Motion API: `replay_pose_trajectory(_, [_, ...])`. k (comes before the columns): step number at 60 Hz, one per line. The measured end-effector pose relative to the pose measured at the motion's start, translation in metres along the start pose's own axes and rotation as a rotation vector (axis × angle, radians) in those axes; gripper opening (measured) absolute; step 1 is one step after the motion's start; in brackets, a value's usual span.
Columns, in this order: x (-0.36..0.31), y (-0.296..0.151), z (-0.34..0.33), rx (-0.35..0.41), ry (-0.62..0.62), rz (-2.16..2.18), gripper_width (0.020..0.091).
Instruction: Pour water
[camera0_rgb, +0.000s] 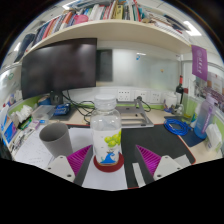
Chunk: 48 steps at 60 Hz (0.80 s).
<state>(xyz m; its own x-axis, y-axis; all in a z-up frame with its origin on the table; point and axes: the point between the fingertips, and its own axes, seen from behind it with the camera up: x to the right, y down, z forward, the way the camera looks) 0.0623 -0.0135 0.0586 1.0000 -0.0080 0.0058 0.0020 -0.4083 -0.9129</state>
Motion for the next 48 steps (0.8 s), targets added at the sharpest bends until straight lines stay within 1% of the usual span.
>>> replay_pose_trajectory(3, [0.003,0.006,-0.018,-0.015,0.033,0.012,0.0856])
replay_pose_trajectory(7, [-0.004,0.01,-0.042,-0.053,0.038,0.042,0.0857])
replay_pose_trajectory(13, [-0.012,-0.002,-0.078,-0.078,0.046,0.065,0.0858])
replay_pose_trajectory(19, [-0.019,-0.026,-0.108,-0.059,0.07,0.058,0.0857])
replay_pose_trajectory(29, [-0.031,-0.064,-0.145,-0.012,0.073,0.06,0.0865])
replay_pose_trajectory(33, [-0.033,-0.079,-0.157,0.023,0.084,0.047,0.0864])
replay_pose_trajectory(48, [-0.049,-0.105,-0.182,0.071,0.102,0.055,0.086])
